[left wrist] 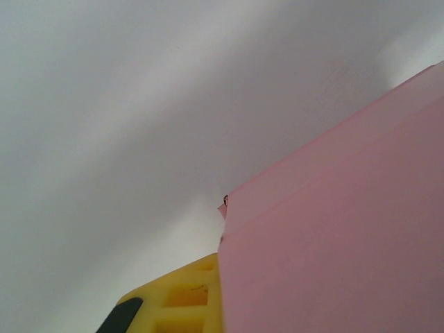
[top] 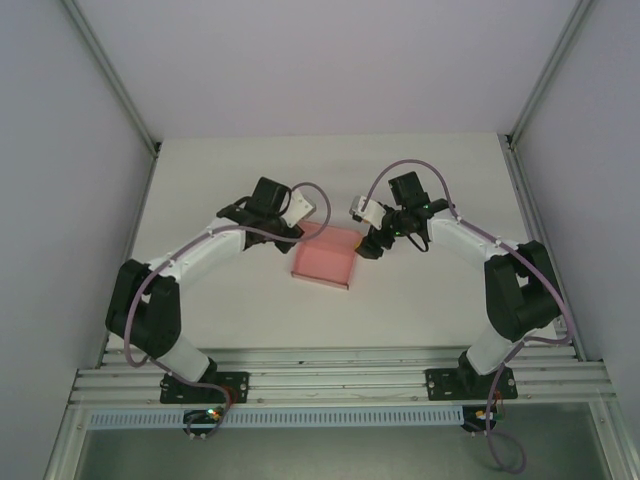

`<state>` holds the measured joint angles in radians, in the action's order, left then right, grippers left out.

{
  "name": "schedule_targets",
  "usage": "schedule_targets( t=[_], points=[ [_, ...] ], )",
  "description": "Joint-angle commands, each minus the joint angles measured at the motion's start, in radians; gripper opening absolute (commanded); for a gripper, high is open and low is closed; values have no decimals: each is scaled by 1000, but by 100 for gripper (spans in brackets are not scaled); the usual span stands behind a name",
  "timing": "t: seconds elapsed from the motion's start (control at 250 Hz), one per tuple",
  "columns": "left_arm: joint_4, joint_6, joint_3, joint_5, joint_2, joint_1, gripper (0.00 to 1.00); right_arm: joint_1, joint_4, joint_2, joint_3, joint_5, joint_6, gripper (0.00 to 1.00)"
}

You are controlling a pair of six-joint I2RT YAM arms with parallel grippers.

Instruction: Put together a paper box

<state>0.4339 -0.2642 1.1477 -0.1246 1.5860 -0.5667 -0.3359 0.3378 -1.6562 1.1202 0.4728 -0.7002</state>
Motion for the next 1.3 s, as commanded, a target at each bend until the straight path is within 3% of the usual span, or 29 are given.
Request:
schedule_targets(
  t=[0.0,0.084,0.367,0.471,0.659,0.875,1.066,1.298],
  points=[
    [23,-11,33,-12,20,12,0,3,-17,-19,26,-23,34,79],
    [29,3,39,-14,26,14,0,3,-21,-21,30,-11,47,73],
    [54,29,59,-5,39,14,0,4,-12,7,20,2,78,17],
    [73,65,82,-11,42,11,0,2,65,-17,64,5,100,3],
    [168,232,164,123,68,-35,0,-11,105,-18,112,-102,262,0],
    [239,461,236,194,117,-95,0,-39,10,24,97,-181,691,0],
    [258,624,320,209,164,-91,0,-75,-30,44,106,-325,953,1],
    [208,763,360,220,229,-91,0,-106,-180,76,34,-458,1123,4]
  ],
)
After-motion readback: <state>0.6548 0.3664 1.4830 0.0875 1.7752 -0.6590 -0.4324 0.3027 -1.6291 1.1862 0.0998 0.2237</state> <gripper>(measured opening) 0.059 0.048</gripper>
